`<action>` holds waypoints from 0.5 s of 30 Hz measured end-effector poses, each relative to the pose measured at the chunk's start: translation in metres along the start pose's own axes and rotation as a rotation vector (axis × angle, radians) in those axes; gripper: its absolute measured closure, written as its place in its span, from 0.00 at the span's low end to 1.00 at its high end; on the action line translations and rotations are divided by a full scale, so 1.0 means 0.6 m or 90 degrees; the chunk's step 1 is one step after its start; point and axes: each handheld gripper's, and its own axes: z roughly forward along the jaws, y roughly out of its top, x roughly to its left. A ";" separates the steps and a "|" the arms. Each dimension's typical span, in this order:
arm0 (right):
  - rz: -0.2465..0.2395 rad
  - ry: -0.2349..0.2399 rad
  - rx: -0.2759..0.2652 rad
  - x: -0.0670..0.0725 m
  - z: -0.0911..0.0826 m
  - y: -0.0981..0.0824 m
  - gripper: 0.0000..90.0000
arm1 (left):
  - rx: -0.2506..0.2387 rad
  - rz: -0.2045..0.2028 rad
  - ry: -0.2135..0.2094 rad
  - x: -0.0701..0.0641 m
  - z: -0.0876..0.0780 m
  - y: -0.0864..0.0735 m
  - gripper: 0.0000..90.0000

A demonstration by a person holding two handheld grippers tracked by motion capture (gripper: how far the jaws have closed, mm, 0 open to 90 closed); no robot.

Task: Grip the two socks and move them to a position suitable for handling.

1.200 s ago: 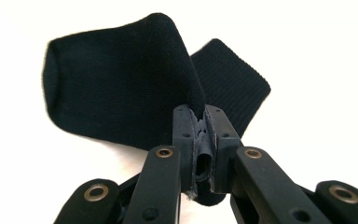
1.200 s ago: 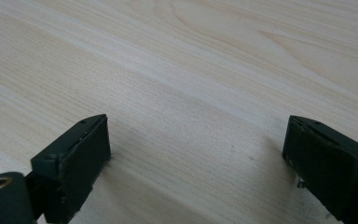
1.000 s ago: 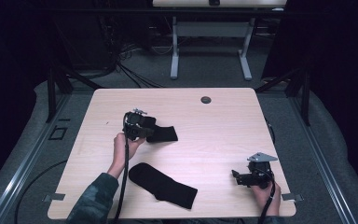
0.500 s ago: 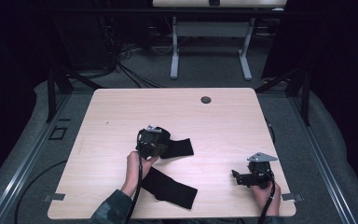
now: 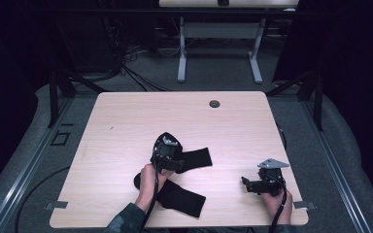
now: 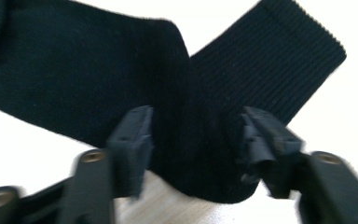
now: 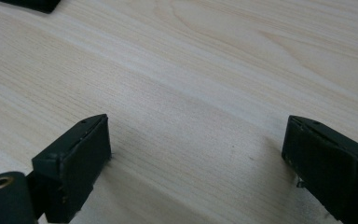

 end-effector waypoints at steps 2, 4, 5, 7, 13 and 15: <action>-0.001 0.000 0.000 0.000 0.000 0.000 0.08 | -0.010 0.000 -0.003 0.002 -0.010 -0.001 0.34; 0.000 0.000 0.000 0.000 0.000 0.000 0.08 | -0.026 0.001 -0.013 0.008 -0.025 -0.003 0.28; 0.000 0.000 0.000 0.000 0.000 0.000 0.08 | -0.030 0.005 -0.019 0.011 -0.033 -0.005 0.24; 0.001 0.000 0.001 0.000 0.000 0.000 0.08 | -0.034 0.015 -0.015 0.014 -0.045 -0.010 0.21; -0.001 0.001 0.003 0.000 0.000 0.001 0.08 | -0.047 0.025 0.022 0.045 -0.080 -0.041 0.13; 0.000 0.001 0.003 0.000 0.000 0.001 0.08 | -0.048 0.009 0.026 0.063 -0.089 -0.053 0.08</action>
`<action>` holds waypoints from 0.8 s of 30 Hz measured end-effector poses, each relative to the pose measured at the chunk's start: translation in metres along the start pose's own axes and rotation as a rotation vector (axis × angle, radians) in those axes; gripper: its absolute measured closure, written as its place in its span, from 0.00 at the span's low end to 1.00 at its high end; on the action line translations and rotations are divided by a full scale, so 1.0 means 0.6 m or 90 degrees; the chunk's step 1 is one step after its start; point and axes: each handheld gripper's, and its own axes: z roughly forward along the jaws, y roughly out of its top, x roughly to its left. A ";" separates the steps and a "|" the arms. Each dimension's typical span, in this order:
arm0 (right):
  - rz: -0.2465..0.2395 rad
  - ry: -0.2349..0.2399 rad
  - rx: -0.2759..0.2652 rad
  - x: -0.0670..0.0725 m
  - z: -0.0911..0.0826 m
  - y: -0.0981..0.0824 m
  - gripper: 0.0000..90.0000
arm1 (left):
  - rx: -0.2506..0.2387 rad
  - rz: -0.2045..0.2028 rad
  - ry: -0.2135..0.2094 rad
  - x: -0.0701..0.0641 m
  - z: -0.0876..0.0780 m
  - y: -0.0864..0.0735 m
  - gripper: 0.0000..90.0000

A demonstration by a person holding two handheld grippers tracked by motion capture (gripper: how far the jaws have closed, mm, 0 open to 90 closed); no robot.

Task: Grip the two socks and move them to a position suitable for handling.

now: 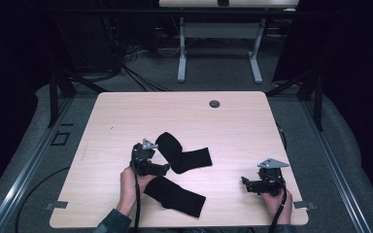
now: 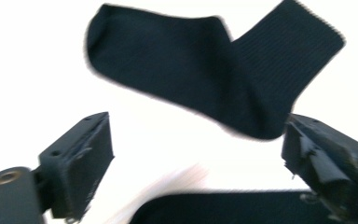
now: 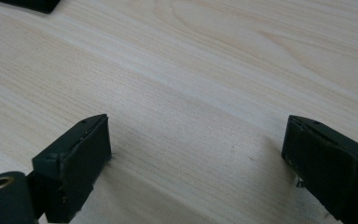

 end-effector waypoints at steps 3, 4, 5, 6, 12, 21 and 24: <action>0.001 -0.001 0.001 0.000 0.000 0.000 0.08 | -0.004 -0.028 0.011 0.030 -0.016 -0.018 0.03; 0.001 -0.001 0.001 0.000 0.000 0.000 0.08 | -0.007 -0.039 0.015 0.037 -0.022 -0.023 0.01; 0.001 -0.001 0.001 0.000 0.000 0.000 0.08 | -0.014 -0.047 0.019 0.044 -0.028 -0.028 0.01; 0.000 0.000 -0.001 0.000 0.000 0.000 0.08 | -0.015 -0.052 0.024 0.049 -0.032 -0.032 0.00; 0.003 -0.002 -0.005 0.003 0.002 0.002 0.08 | -0.039 -0.061 0.043 0.078 -0.058 -0.064 0.00; -0.001 0.001 -0.002 0.003 0.002 0.002 0.08 | -0.049 -0.066 0.061 0.091 -0.076 -0.092 0.00; 0.000 0.002 -0.001 0.002 0.002 0.002 0.08 | -0.047 -0.065 0.066 0.091 -0.078 -0.096 0.00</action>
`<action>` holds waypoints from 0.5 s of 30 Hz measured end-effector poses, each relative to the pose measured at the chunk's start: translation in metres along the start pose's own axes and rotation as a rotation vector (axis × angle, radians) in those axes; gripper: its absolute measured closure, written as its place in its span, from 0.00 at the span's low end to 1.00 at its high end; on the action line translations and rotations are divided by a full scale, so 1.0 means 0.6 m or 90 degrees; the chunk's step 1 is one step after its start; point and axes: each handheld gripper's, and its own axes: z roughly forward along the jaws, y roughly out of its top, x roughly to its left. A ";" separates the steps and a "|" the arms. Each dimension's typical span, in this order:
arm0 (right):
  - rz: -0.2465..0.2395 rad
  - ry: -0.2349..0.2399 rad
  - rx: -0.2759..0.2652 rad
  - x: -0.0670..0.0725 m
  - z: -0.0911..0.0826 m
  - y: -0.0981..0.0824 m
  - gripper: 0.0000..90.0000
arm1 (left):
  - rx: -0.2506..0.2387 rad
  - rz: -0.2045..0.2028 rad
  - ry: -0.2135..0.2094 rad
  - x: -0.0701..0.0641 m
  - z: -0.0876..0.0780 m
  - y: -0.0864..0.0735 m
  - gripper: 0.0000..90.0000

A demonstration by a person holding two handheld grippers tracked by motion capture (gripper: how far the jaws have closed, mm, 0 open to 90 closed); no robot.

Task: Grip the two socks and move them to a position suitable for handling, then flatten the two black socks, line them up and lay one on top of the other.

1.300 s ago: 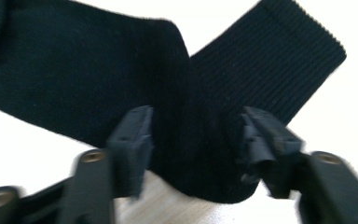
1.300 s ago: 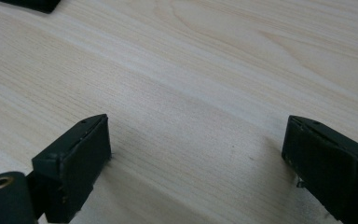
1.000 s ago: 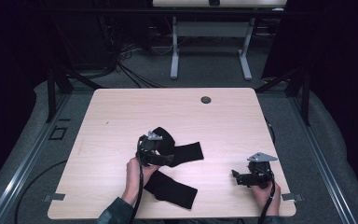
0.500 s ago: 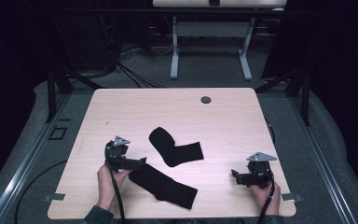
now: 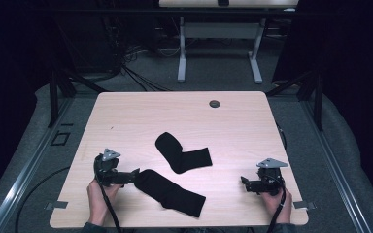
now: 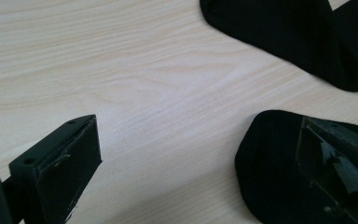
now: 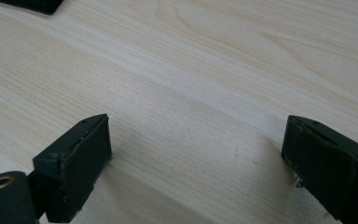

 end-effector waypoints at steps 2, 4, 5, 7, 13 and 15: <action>-0.001 0.000 -0.002 0.000 0.000 0.000 0.08 | 0.000 0.005 0.002 0.001 0.000 -0.002 0.00; -0.001 0.001 -0.006 0.001 0.001 -0.001 0.08 | 0.005 0.002 0.001 0.001 0.001 -0.005 0.01; -0.003 0.001 -0.003 0.000 0.000 0.000 0.08 | 0.004 0.003 0.002 0.002 0.003 -0.006 0.01; -0.002 0.002 0.002 0.001 -0.001 0.000 0.08 | 0.005 -0.001 0.000 0.002 0.004 -0.008 0.01; 0.012 0.036 0.018 0.002 -0.002 0.006 0.04 | 0.011 0.022 -0.001 -0.007 0.006 -0.007 0.02; 0.015 0.052 0.022 0.012 -0.011 0.009 0.04 | 0.014 0.032 -0.002 -0.010 0.008 -0.005 0.03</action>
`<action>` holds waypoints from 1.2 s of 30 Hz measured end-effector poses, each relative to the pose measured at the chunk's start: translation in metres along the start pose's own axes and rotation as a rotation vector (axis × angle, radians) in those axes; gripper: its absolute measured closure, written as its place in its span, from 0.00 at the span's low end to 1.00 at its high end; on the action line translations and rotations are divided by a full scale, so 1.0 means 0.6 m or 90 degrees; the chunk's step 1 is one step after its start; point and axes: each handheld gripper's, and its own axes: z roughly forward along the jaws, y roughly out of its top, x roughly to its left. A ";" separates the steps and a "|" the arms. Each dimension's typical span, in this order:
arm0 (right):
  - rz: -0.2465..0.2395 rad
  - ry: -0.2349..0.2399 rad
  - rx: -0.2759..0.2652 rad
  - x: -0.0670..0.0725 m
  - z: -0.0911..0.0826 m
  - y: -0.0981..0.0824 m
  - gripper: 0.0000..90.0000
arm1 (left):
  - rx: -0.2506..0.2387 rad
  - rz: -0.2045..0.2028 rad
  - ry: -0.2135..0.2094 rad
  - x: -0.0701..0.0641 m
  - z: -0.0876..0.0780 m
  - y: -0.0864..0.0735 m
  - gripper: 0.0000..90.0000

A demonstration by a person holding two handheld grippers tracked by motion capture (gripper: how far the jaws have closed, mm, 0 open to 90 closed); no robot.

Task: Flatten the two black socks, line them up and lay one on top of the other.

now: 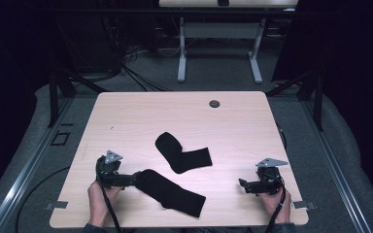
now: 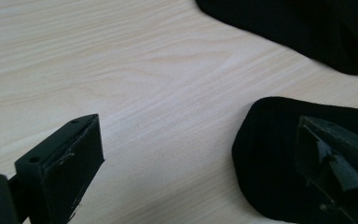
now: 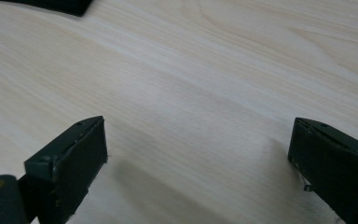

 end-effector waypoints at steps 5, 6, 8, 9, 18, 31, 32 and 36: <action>0.001 0.082 -0.004 0.049 -0.026 0.017 0.07 | 0.010 0.022 -0.019 -0.007 0.005 0.003 0.08; -0.003 0.093 -0.002 0.060 -0.027 0.022 0.07 | 0.009 0.028 -0.018 -0.007 0.007 0.003 0.08; -0.009 0.113 0.017 0.082 -0.028 0.031 0.04 | 0.019 0.037 -0.028 -0.009 0.010 0.004 0.12; -0.020 0.121 0.022 0.095 -0.028 0.035 0.06 | 0.019 0.038 -0.028 -0.011 0.012 0.003 0.14; -0.081 0.203 0.059 0.179 0.005 0.054 0.32 | 0.040 0.063 -0.064 -0.022 0.028 0.001 0.31; -0.116 0.204 0.078 0.227 0.039 0.042 0.53 | 0.053 0.078 -0.095 -0.022 0.035 -0.005 0.62; -0.122 0.202 0.083 0.230 0.039 0.042 0.55 | 0.052 0.081 -0.095 -0.023 0.034 -0.006 0.63; -0.127 0.203 0.083 0.233 0.041 0.039 0.64 | 0.055 0.093 -0.101 -0.025 0.032 -0.006 0.69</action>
